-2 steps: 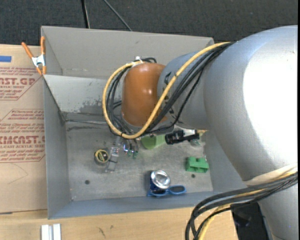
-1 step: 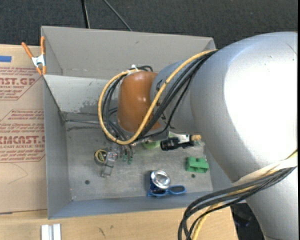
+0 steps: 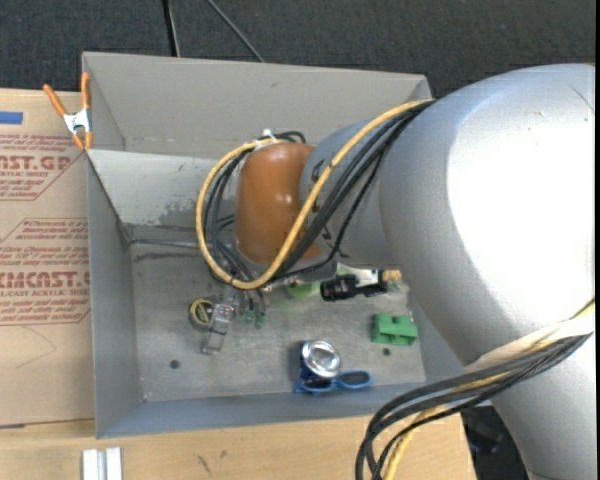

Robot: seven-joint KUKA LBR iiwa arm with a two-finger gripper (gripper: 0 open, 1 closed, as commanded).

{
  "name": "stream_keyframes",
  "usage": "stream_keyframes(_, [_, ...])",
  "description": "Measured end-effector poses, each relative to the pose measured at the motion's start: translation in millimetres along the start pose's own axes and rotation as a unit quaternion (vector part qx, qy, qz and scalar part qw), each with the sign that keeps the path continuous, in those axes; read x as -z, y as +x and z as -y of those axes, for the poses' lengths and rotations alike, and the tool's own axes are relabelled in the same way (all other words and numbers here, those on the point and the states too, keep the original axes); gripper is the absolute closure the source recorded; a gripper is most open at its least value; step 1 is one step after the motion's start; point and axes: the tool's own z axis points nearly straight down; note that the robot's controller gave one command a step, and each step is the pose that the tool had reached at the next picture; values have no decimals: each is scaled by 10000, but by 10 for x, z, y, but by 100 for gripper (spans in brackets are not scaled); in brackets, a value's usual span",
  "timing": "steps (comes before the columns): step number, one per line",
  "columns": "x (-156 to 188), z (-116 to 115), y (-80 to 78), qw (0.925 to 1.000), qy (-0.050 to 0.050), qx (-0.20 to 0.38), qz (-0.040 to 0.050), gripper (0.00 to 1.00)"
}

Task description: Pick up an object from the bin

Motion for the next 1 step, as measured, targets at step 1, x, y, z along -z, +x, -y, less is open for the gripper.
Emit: stream_keyframes(1, [2,-2,1,10000,-3,2,-1,100])
